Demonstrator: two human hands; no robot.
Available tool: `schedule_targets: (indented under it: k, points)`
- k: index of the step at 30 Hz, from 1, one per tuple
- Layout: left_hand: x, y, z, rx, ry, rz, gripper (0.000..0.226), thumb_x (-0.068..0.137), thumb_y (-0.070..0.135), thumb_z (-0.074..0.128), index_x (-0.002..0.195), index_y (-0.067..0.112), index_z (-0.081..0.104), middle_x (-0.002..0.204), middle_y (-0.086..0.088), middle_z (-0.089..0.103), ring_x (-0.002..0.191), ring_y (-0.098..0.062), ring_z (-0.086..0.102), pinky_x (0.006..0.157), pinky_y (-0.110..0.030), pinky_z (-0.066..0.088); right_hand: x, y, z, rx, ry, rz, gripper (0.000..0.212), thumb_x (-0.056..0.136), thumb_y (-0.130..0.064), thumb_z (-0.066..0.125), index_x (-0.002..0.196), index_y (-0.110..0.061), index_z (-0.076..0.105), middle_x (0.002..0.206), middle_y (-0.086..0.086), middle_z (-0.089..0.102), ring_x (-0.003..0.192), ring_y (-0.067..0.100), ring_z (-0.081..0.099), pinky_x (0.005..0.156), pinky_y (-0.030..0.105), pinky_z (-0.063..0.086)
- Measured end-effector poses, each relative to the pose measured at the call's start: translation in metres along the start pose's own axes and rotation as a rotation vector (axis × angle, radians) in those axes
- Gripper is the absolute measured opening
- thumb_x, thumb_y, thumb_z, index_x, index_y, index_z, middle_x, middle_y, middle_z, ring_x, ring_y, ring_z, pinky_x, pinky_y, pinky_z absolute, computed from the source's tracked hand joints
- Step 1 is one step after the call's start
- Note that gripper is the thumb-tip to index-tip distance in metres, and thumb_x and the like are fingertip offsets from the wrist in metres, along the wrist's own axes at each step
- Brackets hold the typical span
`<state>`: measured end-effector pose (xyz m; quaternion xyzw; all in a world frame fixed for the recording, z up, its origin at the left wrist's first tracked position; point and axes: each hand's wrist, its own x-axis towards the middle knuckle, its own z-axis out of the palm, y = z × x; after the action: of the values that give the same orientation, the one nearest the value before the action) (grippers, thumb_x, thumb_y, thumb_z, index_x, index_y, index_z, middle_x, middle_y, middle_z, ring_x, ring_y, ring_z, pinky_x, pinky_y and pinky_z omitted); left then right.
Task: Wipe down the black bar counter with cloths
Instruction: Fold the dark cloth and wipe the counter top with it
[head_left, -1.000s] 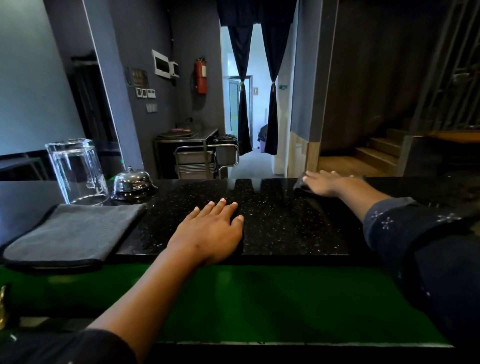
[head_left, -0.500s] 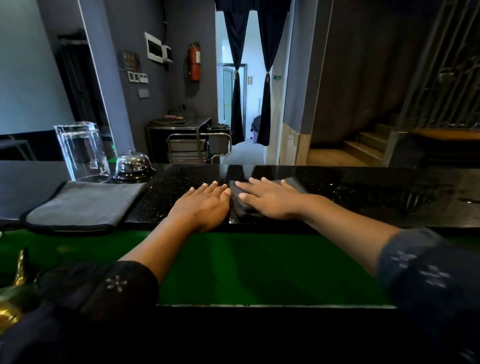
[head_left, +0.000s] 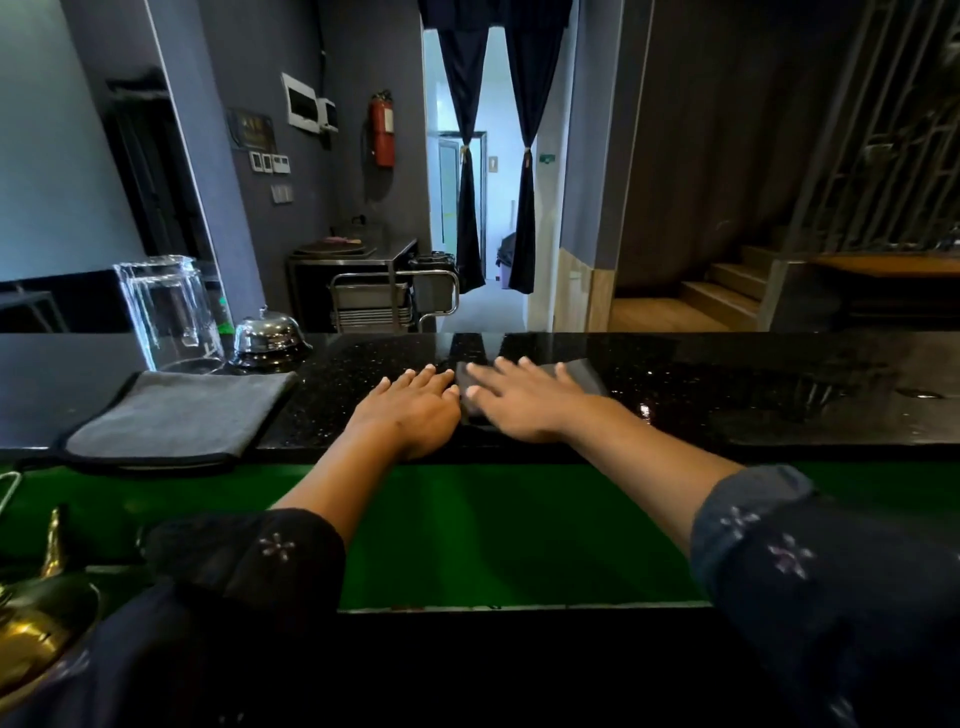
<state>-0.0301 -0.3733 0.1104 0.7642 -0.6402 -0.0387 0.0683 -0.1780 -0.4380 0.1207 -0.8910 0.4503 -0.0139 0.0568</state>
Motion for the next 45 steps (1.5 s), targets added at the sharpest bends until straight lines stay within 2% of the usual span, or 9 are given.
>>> schedule_targets:
  k: [4,8,14,16,19,23,25,34,45]
  points:
    - [0.0,-0.001,0.004,0.024,-0.001,0.016,0.056,0.1,0.041,0.01,0.153,0.023,0.008,0.161,-0.001,0.002,0.148,-0.02,0.002,0.118,-0.045,0.002,-0.031,0.015,0.003,0.022,-0.003,-0.08,0.055,0.1,-0.059,0.015,0.153,-0.046,0.008,0.165,-0.008,0.003,0.151,0.018,0.001,0.118,0.053,-0.006]
    - [0.0,0.003,0.003,-0.023,0.019,-0.006,0.056,0.101,0.042,0.013,0.153,0.024,0.01,0.161,0.0,0.003,0.148,-0.019,0.003,0.118,-0.043,0.001,-0.015,0.022,-0.003,0.044,-0.02,0.002,0.054,0.101,-0.056,0.014,0.154,-0.044,0.008,0.165,-0.006,0.001,0.151,0.021,-0.001,0.118,0.055,-0.007]
    - [-0.006,0.006,-0.004,-0.134,0.053,0.009,0.055,0.102,0.036,0.018,0.152,0.015,0.018,0.16,-0.007,0.013,0.148,-0.021,0.009,0.118,-0.042,0.003,0.017,-0.022,-0.003,0.035,-0.011,0.175,0.058,0.102,-0.049,0.014,0.156,-0.034,0.005,0.165,0.006,-0.004,0.15,0.032,-0.007,0.116,0.061,-0.006]
    - [-0.011,-0.006,-0.015,-0.219,0.136,0.047,0.053,0.102,0.037,0.025,0.15,0.015,0.025,0.158,-0.009,0.022,0.146,-0.022,0.015,0.118,-0.042,0.003,0.006,-0.031,0.0,0.032,-0.001,0.116,0.058,0.101,-0.052,0.013,0.156,-0.035,0.005,0.165,0.005,-0.002,0.151,0.03,-0.002,0.118,0.059,-0.003]
    - [-0.021,-0.05,-0.045,-0.122,0.178,0.055,0.048,0.102,0.036,0.028,0.146,0.017,0.033,0.153,-0.009,0.033,0.144,-0.022,0.023,0.117,-0.044,0.005,-0.024,-0.036,0.005,0.039,-0.002,-0.057,0.057,0.102,-0.054,0.012,0.156,-0.038,0.004,0.165,0.002,0.001,0.151,0.025,0.002,0.118,0.053,-0.002]
    - [-0.028,-0.126,-0.058,0.038,0.112,-0.118,0.053,0.102,0.04,0.025,0.15,0.019,0.026,0.158,-0.006,0.022,0.147,-0.02,0.013,0.118,-0.043,0.002,-0.037,-0.055,0.011,0.01,-0.008,-0.106,0.056,0.102,-0.053,0.01,0.156,-0.038,0.001,0.165,0.0,-0.002,0.151,0.023,-0.003,0.119,0.052,-0.005]
    - [-0.027,-0.141,-0.052,0.023,0.047,-0.158,0.054,0.103,0.041,0.022,0.152,0.019,0.022,0.16,-0.005,0.017,0.147,-0.019,0.009,0.118,-0.041,0.002,-0.021,-0.076,0.012,0.017,-0.016,-0.123,0.056,0.102,-0.052,0.01,0.156,-0.037,0.0,0.165,0.001,-0.004,0.151,0.024,-0.004,0.119,0.053,-0.006]
    - [-0.014,-0.154,-0.037,-0.039,0.05,-0.171,0.055,0.101,0.042,0.016,0.152,0.022,0.022,0.16,0.002,0.017,0.147,-0.014,0.013,0.118,-0.04,0.005,0.088,-0.153,0.01,0.064,-0.017,0.005,0.057,0.102,-0.046,0.015,0.157,-0.032,0.004,0.165,0.008,-0.003,0.151,0.03,-0.004,0.118,0.057,-0.006]
    - [-0.011,-0.159,-0.037,-0.04,0.062,-0.155,0.055,0.101,0.04,0.017,0.151,0.019,0.023,0.159,0.0,0.018,0.147,-0.017,0.014,0.117,-0.043,0.005,0.026,-0.129,0.019,0.02,-0.013,-0.107,0.051,0.102,-0.053,0.013,0.153,-0.048,0.005,0.165,-0.003,0.0,0.151,0.021,-0.002,0.117,0.053,-0.006]
